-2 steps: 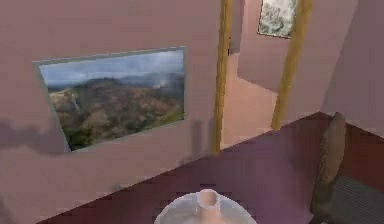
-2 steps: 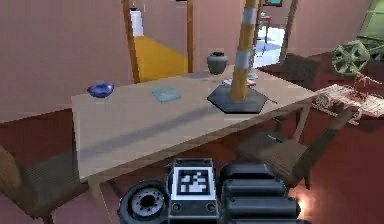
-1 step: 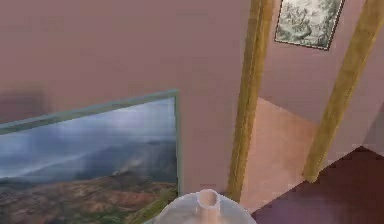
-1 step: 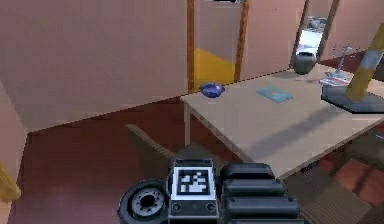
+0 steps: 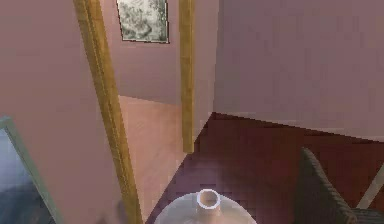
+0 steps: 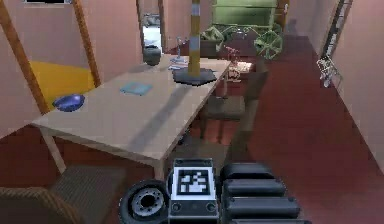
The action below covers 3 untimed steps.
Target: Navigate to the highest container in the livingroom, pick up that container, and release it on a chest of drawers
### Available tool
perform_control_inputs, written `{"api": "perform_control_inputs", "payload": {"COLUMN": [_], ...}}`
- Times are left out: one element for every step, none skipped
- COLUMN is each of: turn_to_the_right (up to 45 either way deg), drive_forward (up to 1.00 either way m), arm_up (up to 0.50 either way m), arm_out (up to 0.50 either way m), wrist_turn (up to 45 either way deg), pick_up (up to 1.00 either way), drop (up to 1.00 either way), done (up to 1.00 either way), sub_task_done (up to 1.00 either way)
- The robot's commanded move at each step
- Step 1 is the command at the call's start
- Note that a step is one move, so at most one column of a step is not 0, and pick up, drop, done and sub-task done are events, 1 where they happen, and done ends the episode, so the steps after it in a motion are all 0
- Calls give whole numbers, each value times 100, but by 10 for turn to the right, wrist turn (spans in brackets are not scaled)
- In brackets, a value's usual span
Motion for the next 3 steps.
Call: {"api": "perform_control_inputs", "payload": {"turn_to_the_right": [0, 180, 0], "drive_forward": [80, 0, 45], "arm_up": [0, 0, 0], "arm_out": [0, 0, 0], "wrist_turn": [0, 0, 0], "pick_up": [0, 0, 0], "drop": [0, 0, 0], "done": [0, 0, 0], "sub_task_done": [0, 0, 0]}}
